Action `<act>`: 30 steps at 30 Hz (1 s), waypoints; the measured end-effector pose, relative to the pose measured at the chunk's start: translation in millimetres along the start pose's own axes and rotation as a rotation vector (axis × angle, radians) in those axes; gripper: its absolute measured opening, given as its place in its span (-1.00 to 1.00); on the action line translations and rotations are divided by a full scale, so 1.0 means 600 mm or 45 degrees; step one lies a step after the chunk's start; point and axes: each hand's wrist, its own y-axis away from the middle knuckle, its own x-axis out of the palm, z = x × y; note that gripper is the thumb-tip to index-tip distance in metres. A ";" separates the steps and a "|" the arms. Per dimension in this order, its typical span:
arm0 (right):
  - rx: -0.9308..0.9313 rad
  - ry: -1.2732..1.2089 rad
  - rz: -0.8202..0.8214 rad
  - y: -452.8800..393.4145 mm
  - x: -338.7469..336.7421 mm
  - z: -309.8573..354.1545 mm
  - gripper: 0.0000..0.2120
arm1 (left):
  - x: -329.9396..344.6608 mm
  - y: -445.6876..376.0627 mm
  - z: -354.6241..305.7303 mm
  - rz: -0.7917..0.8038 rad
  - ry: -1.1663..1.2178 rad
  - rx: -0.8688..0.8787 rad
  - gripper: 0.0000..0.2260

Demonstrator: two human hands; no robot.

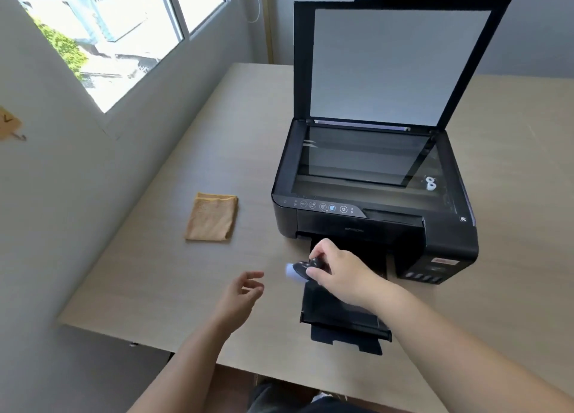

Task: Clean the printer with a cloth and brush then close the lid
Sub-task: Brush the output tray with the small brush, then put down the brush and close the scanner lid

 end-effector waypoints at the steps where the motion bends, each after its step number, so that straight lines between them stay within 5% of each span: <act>1: -0.012 -0.017 0.002 -0.019 0.008 0.010 -0.85 | -0.010 -0.005 -0.001 -0.032 0.001 0.006 -0.78; 12: 0.237 -0.234 0.136 -0.244 0.144 0.057 -0.89 | -0.121 -0.090 0.026 -0.117 -0.475 0.125 -0.70; 30: 0.496 -0.192 -0.109 -0.408 0.195 0.057 -0.79 | -0.197 -0.275 0.029 -0.075 -0.931 0.380 -0.47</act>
